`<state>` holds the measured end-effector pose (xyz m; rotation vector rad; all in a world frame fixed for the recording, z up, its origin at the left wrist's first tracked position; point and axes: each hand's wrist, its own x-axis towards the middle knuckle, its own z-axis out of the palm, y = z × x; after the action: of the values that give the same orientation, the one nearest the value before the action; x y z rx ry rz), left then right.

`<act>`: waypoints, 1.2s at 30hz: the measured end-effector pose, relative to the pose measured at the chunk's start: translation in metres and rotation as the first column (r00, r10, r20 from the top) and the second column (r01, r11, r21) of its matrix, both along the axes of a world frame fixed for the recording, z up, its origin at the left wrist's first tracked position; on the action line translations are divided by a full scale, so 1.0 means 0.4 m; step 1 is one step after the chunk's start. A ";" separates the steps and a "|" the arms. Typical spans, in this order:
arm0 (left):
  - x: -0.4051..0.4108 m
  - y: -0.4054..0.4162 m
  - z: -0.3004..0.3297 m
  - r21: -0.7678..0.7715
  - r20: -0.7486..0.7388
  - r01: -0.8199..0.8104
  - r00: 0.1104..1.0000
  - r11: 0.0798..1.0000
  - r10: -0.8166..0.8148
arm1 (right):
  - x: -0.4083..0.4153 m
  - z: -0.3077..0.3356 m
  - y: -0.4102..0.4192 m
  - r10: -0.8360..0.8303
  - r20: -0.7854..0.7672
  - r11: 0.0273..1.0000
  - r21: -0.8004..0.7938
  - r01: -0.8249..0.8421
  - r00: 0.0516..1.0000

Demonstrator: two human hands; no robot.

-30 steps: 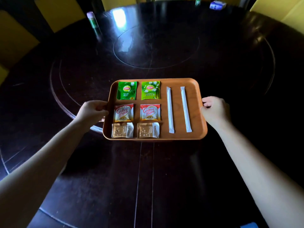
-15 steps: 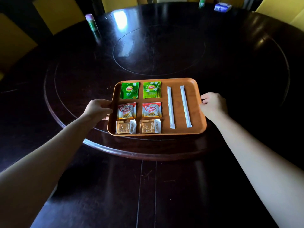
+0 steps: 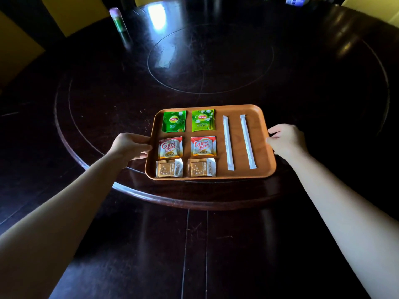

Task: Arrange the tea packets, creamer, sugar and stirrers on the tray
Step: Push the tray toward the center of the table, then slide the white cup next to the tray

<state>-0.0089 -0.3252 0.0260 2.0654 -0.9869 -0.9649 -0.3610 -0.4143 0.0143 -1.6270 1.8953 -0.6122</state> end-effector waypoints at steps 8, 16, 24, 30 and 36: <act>0.015 0.044 0.022 0.007 -0.214 0.026 0.977 1.000 -0.024 | -0.006 0.038 0.021 0.023 0.086 0.993 0.113 -0.033 0.996; -0.049 0.237 0.025 -0.167 -0.168 -0.162 0.977 0.973 0.134 | 0.026 0.089 0.244 0.163 -0.025 0.975 -0.150 -0.164 0.986; -0.152 0.544 -0.024 -0.331 0.244 -0.206 0.924 0.921 0.295 | 0.205 -0.029 0.536 0.447 0.077 0.848 -0.353 -0.395 0.891; -0.061 0.694 -0.033 -0.303 0.596 -0.149 0.741 0.941 0.310 | 0.293 -0.126 0.627 0.608 -0.271 0.627 -0.413 -0.661 0.746; 0.139 0.746 -0.046 -0.182 0.746 -0.125 0.629 0.975 0.220 | 0.310 -0.195 0.598 0.731 -0.481 0.482 -0.137 -0.865 0.484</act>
<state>0.0466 -0.0269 0.0078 2.4459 -1.1652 0.1430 -0.2370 -0.1751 -0.0639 -2.7709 0.9327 -0.2311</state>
